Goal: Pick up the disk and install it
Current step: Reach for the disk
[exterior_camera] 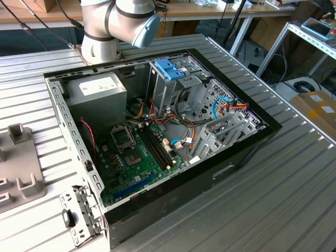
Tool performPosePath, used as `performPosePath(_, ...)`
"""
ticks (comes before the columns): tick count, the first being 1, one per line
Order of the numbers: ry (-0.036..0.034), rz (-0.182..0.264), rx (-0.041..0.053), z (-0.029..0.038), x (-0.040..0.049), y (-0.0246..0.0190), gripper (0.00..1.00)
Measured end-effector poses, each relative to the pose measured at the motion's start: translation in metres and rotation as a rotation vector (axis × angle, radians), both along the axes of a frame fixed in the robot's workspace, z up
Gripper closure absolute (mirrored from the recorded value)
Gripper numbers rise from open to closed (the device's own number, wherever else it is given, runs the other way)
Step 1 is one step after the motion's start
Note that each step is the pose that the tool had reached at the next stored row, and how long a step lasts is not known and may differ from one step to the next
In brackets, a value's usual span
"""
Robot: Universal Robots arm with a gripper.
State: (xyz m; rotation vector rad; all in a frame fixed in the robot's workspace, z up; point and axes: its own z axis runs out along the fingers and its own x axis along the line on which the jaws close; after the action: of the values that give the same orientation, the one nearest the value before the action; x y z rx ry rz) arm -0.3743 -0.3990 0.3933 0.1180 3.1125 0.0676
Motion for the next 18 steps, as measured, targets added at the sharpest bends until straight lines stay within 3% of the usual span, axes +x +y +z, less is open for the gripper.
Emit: performPosePath(18,0.0,0.0,0.0,0.0,-0.0085,0.0,0.9)
